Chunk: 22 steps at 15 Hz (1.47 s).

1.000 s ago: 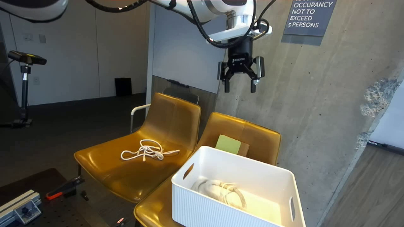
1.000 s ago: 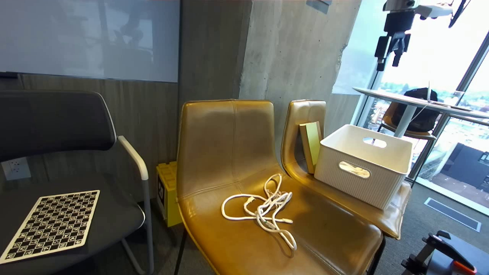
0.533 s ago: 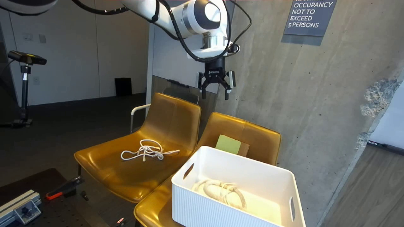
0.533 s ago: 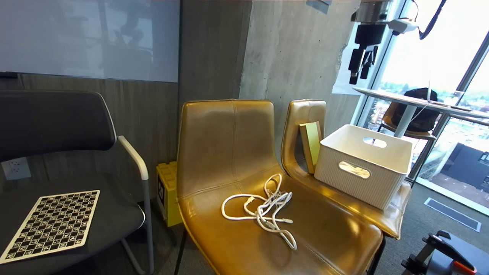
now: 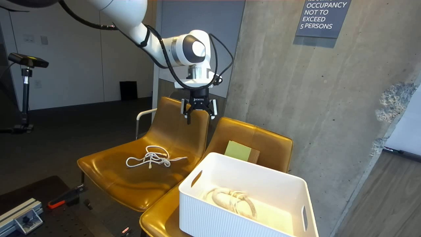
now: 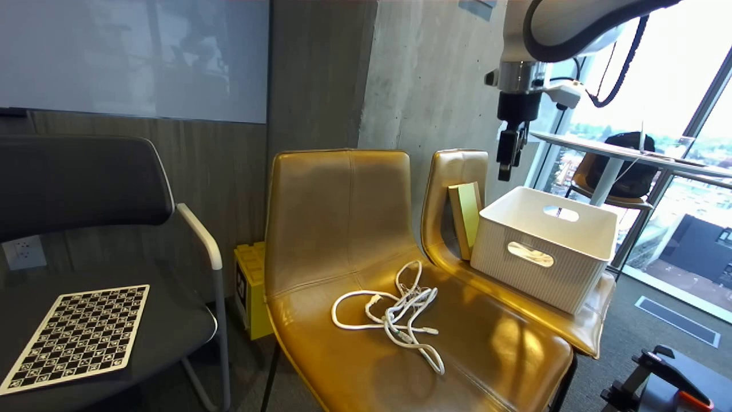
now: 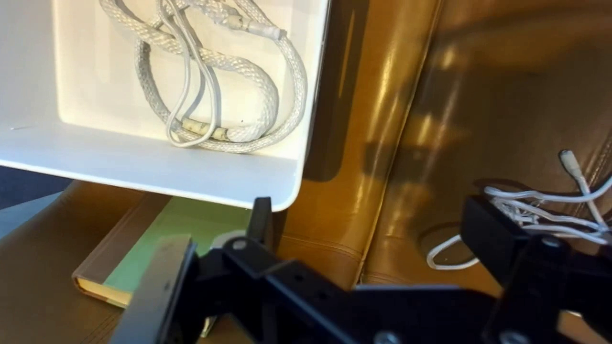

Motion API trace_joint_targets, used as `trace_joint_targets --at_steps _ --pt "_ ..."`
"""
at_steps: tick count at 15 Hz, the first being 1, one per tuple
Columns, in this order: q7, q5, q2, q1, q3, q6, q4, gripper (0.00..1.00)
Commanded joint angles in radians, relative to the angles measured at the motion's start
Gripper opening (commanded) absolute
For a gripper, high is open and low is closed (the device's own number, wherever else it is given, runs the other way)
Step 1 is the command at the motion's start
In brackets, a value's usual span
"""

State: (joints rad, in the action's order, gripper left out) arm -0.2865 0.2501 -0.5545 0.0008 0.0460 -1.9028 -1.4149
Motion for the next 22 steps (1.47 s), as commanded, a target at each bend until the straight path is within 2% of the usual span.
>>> trace_joint_targets --at_steps 1,8,13,17,22 --pt "-0.001 0.032 0.041 0.006 -0.021 -0.073 -0.139 1.0" --pt "0.028 0.057 0.027 0.034 -0.043 -0.191 -0.276 1.0" --pt "0.021 -0.036 0.065 0.018 -0.1 -0.352 -0.381 1.0" --pt "0.007 -0.136 0.089 0.014 -0.137 -0.418 -0.447 1.0" --pt "0.008 -0.158 0.083 0.043 -0.173 -0.49 -0.511 1.0"
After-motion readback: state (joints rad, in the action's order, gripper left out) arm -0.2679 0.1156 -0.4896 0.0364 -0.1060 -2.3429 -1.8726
